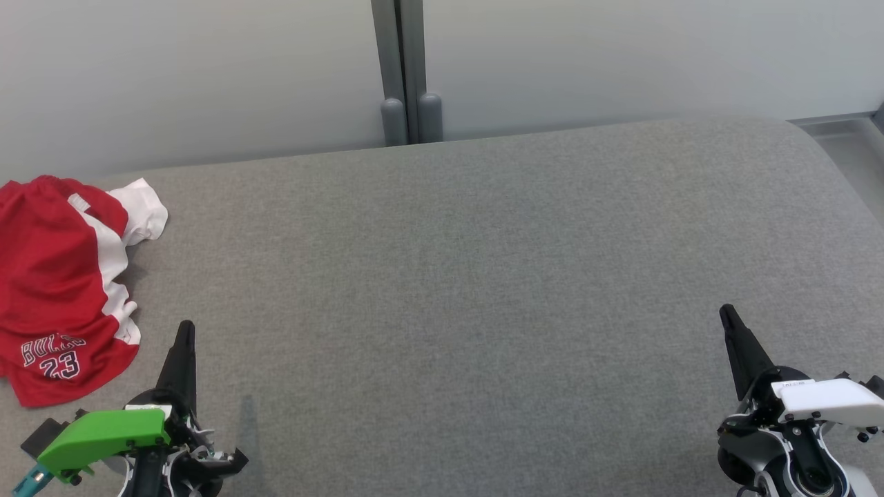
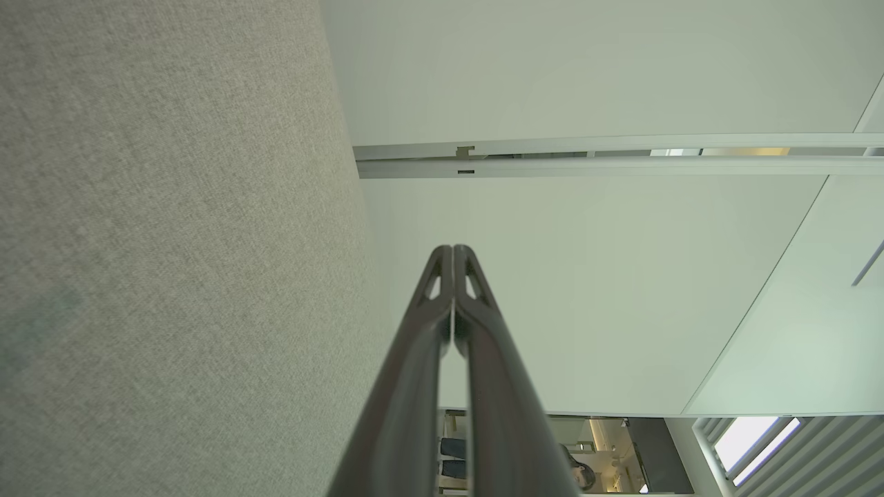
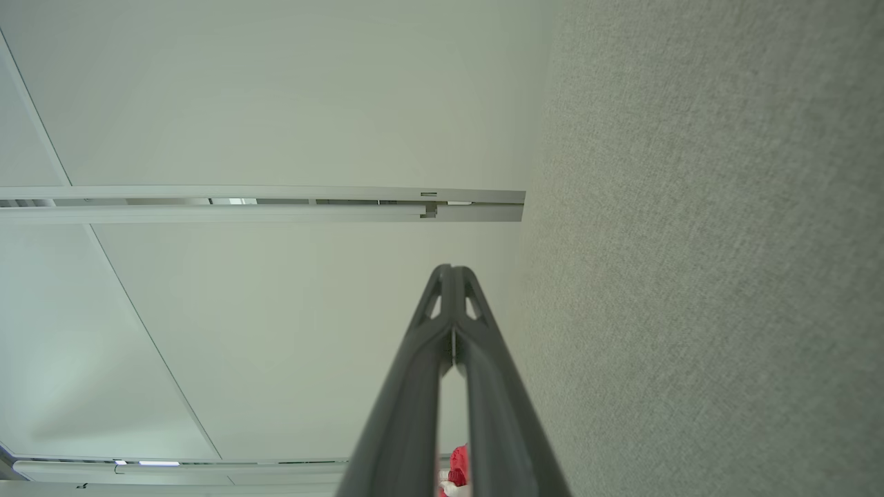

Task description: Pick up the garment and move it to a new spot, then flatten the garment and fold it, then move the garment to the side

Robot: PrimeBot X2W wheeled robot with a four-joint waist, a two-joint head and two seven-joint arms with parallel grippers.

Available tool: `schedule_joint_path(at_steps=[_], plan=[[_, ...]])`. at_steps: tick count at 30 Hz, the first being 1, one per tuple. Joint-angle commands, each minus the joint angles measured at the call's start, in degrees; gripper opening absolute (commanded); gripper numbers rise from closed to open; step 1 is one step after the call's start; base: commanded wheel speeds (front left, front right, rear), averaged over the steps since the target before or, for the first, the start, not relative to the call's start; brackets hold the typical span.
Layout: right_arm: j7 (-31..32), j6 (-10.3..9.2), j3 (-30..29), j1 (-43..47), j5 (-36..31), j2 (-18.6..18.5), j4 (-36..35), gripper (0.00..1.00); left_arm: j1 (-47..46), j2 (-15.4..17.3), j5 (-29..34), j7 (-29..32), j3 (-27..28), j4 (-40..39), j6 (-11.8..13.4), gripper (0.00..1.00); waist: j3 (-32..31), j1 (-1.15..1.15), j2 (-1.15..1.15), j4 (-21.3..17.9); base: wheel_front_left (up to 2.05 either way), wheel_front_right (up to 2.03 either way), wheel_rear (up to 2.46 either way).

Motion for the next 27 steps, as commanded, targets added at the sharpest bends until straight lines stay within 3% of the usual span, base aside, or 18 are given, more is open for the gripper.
schedule_joint_path(at_steps=[1,17,18,27], plan=[[0.1,0.0,-0.1,-0.5,0.2,-0.3,-0.2,0.0,-0.7,0.4,-0.2,0.2,0.1,-0.1,-0.3,0.0,0.0,0.0,0.0,0.0,0.0,0.0,0.0],[0.1,0.0,-0.1,-0.5,0.2,-0.3,-0.2,0.0,-0.7,0.4,-0.2,0.2,0.1,-0.1,-0.3,0.0,0.0,0.0,0.0,0.0,0.0,0.0,0.0],[0.0,0.0,0.0,0.0,0.0,0.0,0.0,1.0,0.0,0.0,0.0,0.0,0.0,0.0,0.0,1.0,0.0,0.0,0.0,0.0,0.0,0.0,0.0],[-1.5,-0.02,0.8,2.0,-0.7,0.6,1.7,1.0,1.7,-0.4,0.7,-1.5,-2.0,1.7,0.1,1.0,0.0,0.0,0.0,0.0,0.0,0.0,0.0]])
